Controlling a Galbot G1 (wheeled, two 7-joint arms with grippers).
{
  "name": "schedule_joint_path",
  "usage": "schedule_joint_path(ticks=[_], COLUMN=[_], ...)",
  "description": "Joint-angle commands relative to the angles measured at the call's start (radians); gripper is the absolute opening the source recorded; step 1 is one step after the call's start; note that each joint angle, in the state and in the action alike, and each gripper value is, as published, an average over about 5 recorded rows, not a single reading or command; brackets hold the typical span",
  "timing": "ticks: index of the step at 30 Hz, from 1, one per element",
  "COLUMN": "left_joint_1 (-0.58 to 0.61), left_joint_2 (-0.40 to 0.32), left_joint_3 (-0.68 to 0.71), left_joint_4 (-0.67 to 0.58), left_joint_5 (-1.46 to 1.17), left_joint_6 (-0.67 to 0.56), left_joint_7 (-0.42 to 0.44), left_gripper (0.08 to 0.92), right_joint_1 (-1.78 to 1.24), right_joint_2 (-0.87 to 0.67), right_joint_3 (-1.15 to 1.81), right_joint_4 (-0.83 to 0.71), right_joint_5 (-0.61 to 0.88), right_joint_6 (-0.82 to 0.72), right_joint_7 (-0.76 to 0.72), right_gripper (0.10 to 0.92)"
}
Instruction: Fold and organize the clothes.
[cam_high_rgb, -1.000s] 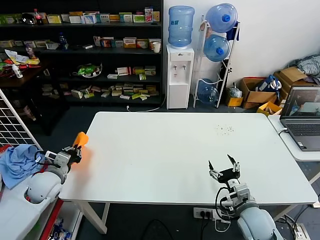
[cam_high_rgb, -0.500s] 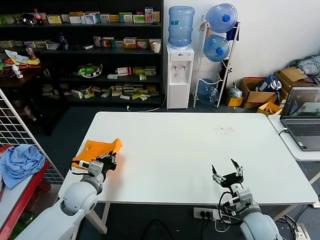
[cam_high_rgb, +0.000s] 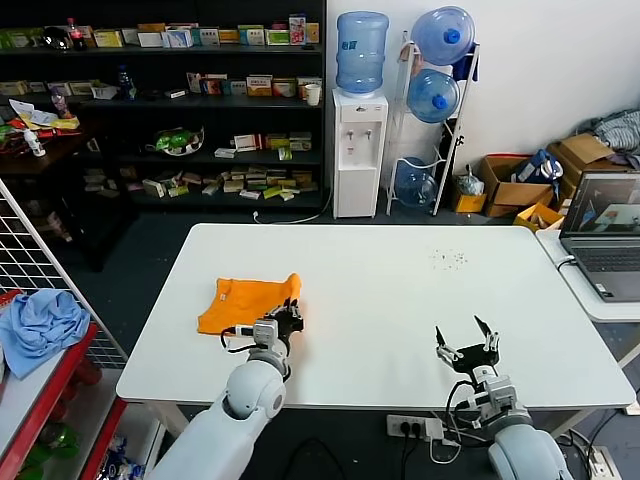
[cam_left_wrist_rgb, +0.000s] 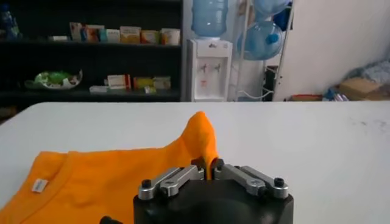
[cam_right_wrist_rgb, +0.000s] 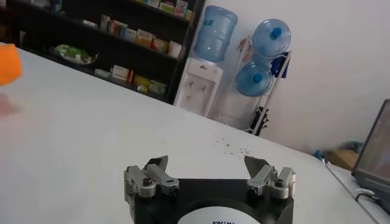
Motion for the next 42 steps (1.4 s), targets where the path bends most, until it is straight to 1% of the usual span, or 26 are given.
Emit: schedule_joint_path(ticks=[1,3,5,7,9,13,17,21,23,25,28,31,35,42], left_joint_1=[-0.044,-0.041,-0.034,-0.023,-0.010,0.030,0.093,0.192,0.245,0.293,0.348,0.384,0.424,0.483], left_joint_2=[-0.323,-0.324,-0.324,-0.318,-0.290,-0.187,-0.057,0.089,0.149,0.187,0.221,0.242,0.262,0.247], left_joint_3=[0.023,0.025,0.030,0.038,0.048,0.057,0.009,-0.068,-0.106,-0.148,-0.199,-0.234,-0.287,-0.368], left_joint_4=[0.168,0.167,0.154,0.133,0.110,0.059,0.005,-0.047,-0.070,-0.092,-0.115,-0.131,-0.147,-0.200], left_joint_5=[-0.045,-0.069,-0.082,-0.083,-0.062,0.105,0.247,0.286,0.298,0.309,0.328,0.332,0.325,0.309], left_joint_6=[-0.158,-0.195,-0.225,-0.256,-0.303,-0.442,-0.550,-0.570,-0.564,-0.558,-0.552,-0.535,-0.492,-0.408], left_joint_7=[-0.050,-0.040,-0.020,0.010,0.046,0.122,0.177,0.209,0.224,0.234,0.243,0.244,0.256,0.328], left_gripper=[0.133,0.140,0.169,0.225,0.277,0.398,0.511,0.623,0.684,0.743,0.803,0.820,0.822,0.823], right_joint_1=[0.010,0.016,0.021,0.025,0.030,0.042,0.043,0.047,0.048,0.048,0.048,0.048,0.046,0.040], right_joint_2=[0.007,0.008,0.008,0.008,0.010,0.024,0.032,0.045,0.048,0.048,0.048,0.052,0.058,0.084], right_joint_3=[0.012,0.008,0.005,0.004,0.008,0.036,0.064,0.082,0.087,0.089,0.090,0.095,0.117,0.152], right_joint_4=[-0.020,-0.024,-0.025,-0.024,-0.023,-0.023,-0.025,-0.024,-0.024,-0.026,-0.032,-0.037,-0.021,-0.019], right_joint_5=[-0.002,-0.002,0.000,0.003,0.011,0.046,0.073,0.077,0.078,0.081,0.086,0.092,0.119,0.127], right_joint_6=[0.001,-0.001,-0.005,-0.007,-0.009,-0.003,0.042,0.106,0.123,0.131,0.134,0.138,0.129,0.067], right_joint_7=[0.005,0.008,0.009,0.007,-0.001,-0.035,-0.075,-0.097,-0.103,-0.108,-0.116,-0.126,-0.154,-0.209], right_gripper=[0.823,0.823,0.823,0.823,0.823,0.823,0.823,0.823,0.823,0.823,0.823,0.823,0.823,0.823])
